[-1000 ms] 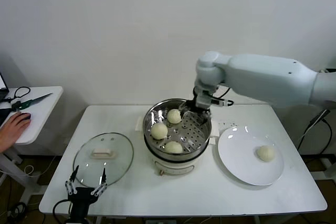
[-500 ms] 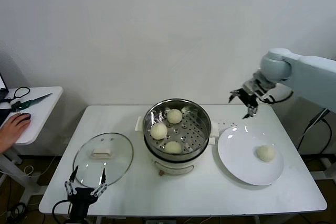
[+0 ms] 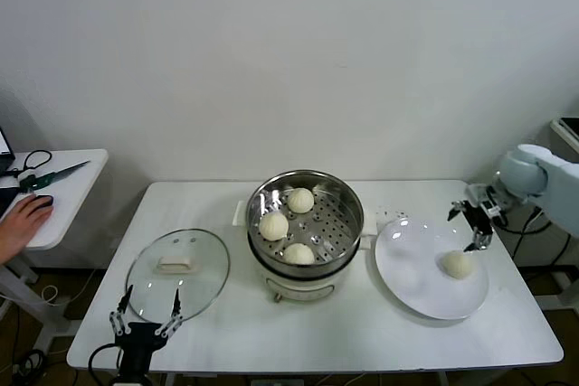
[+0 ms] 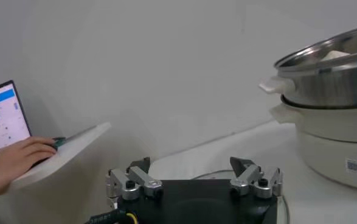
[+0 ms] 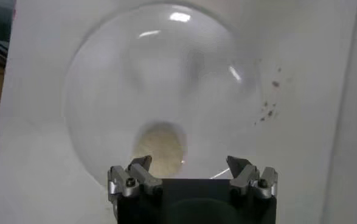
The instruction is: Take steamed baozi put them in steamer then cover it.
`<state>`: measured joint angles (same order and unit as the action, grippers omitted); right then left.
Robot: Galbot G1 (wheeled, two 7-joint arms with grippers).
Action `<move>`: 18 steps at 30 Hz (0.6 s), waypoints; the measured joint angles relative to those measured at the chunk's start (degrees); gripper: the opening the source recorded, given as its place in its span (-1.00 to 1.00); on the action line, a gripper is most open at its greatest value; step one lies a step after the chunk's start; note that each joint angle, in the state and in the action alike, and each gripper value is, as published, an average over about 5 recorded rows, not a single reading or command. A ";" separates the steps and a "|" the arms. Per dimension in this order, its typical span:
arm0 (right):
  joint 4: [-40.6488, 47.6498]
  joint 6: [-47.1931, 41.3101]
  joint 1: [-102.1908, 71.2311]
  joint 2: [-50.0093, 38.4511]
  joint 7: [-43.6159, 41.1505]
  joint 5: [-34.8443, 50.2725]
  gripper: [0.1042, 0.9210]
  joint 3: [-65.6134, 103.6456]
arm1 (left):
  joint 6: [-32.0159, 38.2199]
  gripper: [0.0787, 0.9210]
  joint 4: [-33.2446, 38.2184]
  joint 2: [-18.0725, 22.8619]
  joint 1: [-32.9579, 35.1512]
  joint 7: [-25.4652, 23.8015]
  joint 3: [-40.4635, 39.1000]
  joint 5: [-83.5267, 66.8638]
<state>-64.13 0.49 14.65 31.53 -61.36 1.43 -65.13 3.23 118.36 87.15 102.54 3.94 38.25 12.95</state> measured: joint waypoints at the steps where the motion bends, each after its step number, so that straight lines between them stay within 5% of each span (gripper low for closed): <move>1: 0.68 -0.07 -1.52 0.05 0.00 -0.67 0.76 1.35 | -0.05 0.77 -0.08 0.01 -0.05 0.00 0.04 0.06; 18: 8.20 -0.87 -13.73 3.82 0.17 -4.61 0.76 12.71 | -0.11 0.77 -1.39 0.47 -0.54 0.22 0.18 0.95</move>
<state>-55.93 -0.37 0.91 35.35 -61.19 -3.18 -52.42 3.11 116.97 87.62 102.00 4.16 38.43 13.90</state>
